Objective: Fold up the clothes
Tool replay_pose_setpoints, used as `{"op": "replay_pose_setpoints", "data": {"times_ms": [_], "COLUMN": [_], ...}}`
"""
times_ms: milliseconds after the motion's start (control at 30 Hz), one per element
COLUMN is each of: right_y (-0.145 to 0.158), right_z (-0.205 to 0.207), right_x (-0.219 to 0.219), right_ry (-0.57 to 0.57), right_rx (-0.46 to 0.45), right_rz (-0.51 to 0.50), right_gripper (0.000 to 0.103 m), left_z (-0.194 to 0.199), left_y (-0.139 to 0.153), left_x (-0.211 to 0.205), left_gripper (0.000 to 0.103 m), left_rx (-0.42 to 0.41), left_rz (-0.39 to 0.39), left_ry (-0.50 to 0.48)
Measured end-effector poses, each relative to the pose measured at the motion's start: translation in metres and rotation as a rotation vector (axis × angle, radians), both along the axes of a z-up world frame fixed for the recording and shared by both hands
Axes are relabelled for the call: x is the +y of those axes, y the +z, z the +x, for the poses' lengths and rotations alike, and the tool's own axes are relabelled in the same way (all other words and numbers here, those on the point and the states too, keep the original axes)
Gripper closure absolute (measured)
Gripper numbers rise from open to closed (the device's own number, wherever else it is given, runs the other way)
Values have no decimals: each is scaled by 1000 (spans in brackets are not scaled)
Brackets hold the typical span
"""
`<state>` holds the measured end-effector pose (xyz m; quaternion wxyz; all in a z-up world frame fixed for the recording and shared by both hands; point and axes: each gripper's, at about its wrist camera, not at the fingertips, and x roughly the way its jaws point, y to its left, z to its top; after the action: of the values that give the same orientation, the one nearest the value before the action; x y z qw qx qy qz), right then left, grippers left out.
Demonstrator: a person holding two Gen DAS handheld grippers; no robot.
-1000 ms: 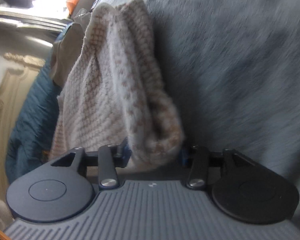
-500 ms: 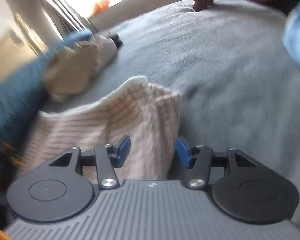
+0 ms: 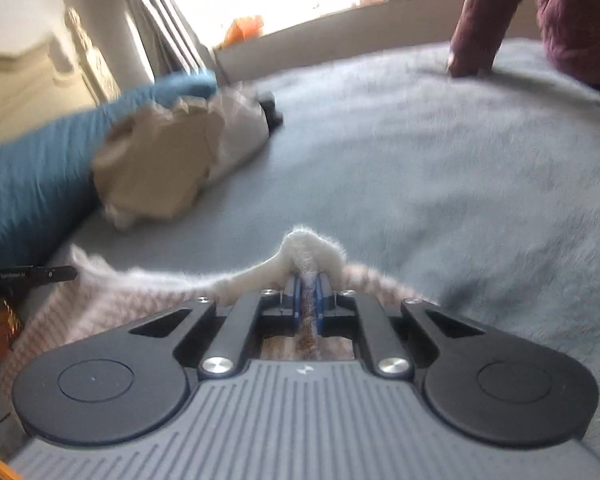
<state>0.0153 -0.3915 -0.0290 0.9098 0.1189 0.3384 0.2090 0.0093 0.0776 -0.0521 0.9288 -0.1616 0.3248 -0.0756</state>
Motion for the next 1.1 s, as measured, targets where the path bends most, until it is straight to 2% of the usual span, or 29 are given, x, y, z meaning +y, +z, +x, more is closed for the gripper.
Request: {"op": "replay_pose_setpoints", "data": {"times_ms": [67,167,233,300,367,433,500,533,600,633,667,733,800,867,900,933,1000,1067,1100], "right_y": [-11,-28,-32,-32,-30,-29,-29,-30,-31,-32,-32,-30,-25,-23,-22,-22,-24,-25,-24], "right_z": [2,10,13,11,10,11,14,14,13,12,12,9,7,5,6,7,11,12,10], "right_x": [-2,5,7,6,5,2,-1,-2,1,3,5,7,9,12,13,16,18,21,22], "right_ry": [-19,-6,-13,-18,-1,1,-8,-12,-19,-21,-24,-31,-33,-25,-20,-14,-11,-19,-25], "right_rx": [12,8,9,9,11,36,67,76,67,62,58,47,27,17,17,23,44,41,27], "right_rz": [1,-54,-53,-36,-36,-19,22,40,41,32,18,-5,-20,-46,-62,-78,-92,-102,-109], "right_gripper": [98,97,97,97,93,92,87,82,81,82,89,94,95,95,95,93,92,95,96], "left_z": [12,26,23,17,11,7,8,8,9,9,10,8,2,-2,0,4,14,19,17], "left_y": [-8,-28,-30,-25,-22,-19,-21,-23,-26,-26,-26,-22,-14,-10,-10,-13,-21,-27,-27], "left_x": [0,0,4,11,16,16,12,9,5,2,2,5,7,10,10,11,10,9,10], "left_gripper": [102,102,99,79,49,39,38,40,49,55,58,57,49,27,24,25,37,86,89], "left_rx": [29,73,75,63,56,58,71,69,58,54,51,34,-3,-43,-45,-29,23,34,19], "left_rz": [17,41,-11,-78,-108,-101,-69,-46,5,33,46,45,70,108,125,137,144,160,156], "left_ry": [18,37,45,38,5,-40,-82,-85,-79,-70,-61,-42,-20,1,1,-7,-13,9,31]}}
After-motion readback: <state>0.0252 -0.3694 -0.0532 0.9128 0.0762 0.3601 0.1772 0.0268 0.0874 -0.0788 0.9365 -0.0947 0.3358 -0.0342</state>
